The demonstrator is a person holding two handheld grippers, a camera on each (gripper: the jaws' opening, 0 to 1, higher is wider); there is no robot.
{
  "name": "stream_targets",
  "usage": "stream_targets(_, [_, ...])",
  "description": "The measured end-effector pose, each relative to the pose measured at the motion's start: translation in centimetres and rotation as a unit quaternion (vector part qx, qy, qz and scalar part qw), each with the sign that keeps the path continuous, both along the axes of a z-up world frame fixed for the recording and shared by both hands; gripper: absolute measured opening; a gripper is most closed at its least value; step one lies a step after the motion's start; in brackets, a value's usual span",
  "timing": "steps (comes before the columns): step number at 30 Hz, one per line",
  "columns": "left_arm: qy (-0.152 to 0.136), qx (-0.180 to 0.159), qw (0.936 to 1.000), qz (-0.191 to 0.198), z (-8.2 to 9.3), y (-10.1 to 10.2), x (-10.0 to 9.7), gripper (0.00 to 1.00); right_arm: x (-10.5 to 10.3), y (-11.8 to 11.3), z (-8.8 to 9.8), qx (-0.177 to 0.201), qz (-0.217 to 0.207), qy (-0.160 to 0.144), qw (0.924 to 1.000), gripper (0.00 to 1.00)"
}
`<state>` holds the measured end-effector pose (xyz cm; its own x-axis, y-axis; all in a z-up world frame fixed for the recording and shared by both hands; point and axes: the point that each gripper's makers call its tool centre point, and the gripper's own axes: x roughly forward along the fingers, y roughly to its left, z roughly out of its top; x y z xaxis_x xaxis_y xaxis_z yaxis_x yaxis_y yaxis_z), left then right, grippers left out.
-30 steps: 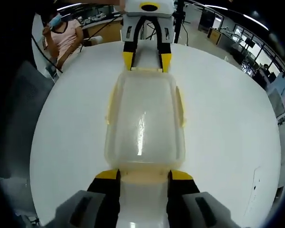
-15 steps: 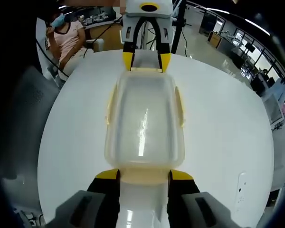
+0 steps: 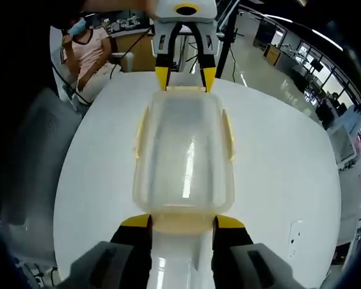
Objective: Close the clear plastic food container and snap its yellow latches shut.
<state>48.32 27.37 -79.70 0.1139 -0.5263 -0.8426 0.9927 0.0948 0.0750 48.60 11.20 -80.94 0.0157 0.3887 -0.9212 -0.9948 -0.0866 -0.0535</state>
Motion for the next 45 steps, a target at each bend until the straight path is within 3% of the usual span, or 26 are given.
stream_targets(21, [-0.016, 0.014, 0.9997, 0.013, 0.8, -3.5, -0.6, 0.35, -0.3, -3.6, 0.6, 0.01, 0.012, -0.001, 0.9999, 0.36])
stream_targets(45, [-0.03, 0.013, 0.9995, 0.002, 1.4, -10.8, -0.9, 0.35, -0.9, -10.9, 1.1, 0.006, -0.004, -0.009, 0.9999, 0.36])
